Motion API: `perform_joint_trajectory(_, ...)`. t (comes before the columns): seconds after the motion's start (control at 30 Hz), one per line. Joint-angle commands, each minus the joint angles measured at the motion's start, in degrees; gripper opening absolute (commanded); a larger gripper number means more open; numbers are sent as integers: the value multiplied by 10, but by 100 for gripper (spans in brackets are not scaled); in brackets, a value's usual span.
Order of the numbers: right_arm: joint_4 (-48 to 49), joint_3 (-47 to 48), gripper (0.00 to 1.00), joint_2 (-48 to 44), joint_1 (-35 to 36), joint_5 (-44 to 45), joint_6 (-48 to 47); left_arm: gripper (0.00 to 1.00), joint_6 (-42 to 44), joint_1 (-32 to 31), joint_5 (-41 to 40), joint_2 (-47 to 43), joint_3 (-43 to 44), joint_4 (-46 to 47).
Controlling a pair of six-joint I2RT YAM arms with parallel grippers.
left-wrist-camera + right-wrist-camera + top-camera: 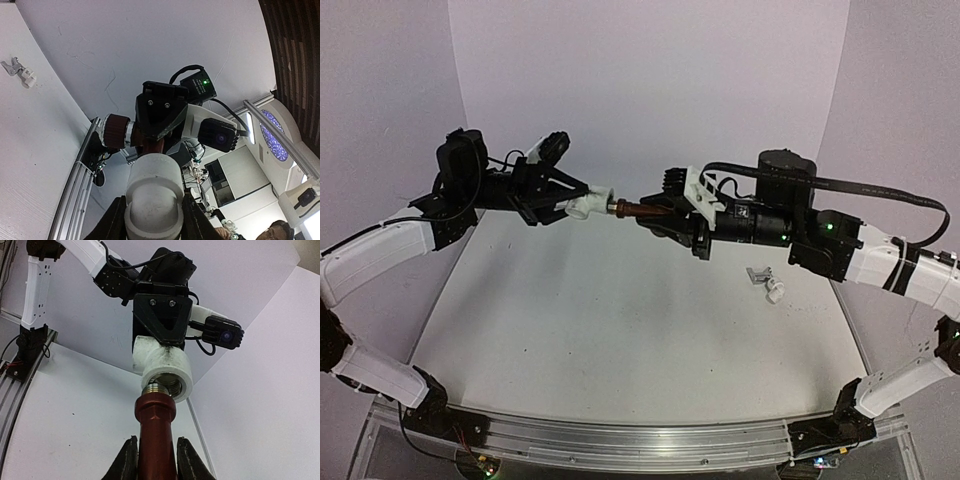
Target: Install the water faucets
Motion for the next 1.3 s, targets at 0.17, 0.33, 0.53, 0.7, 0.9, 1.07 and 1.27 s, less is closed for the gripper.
perform_joint_trajectory(0.17, 74, 22, 0, 12, 5, 23, -20, 0, -50, 2, 13, -1, -13, 80)
perform_joint_trajectory(0.33, 72, 27, 0, 26, 5, 30, -18, 0, -53, 2, 12, -3, -15, 90)
perform_joint_trajectory(0.53, 44, 60, 0, 52, 5, 20, 26, 0, -35, 2, 13, -9, -22, 94)
perform_joint_trajectory(0.7, 8, 99, 0, 76, 6, -2, 86, 0, -2, 2, 13, -2, -34, 93)
perform_joint_trajectory(0.9, -37, 130, 0, 86, 5, -35, 140, 0, 86, 2, -1, 14, -29, 0)
perform_joint_trajectory(1.07, -75, 151, 0, 92, 5, -42, 168, 0, 130, 2, -16, 20, -19, -48)
perform_joint_trajectory(1.27, -77, 159, 0, 106, 5, -70, 196, 0, 154, 2, -29, 24, -9, -72)
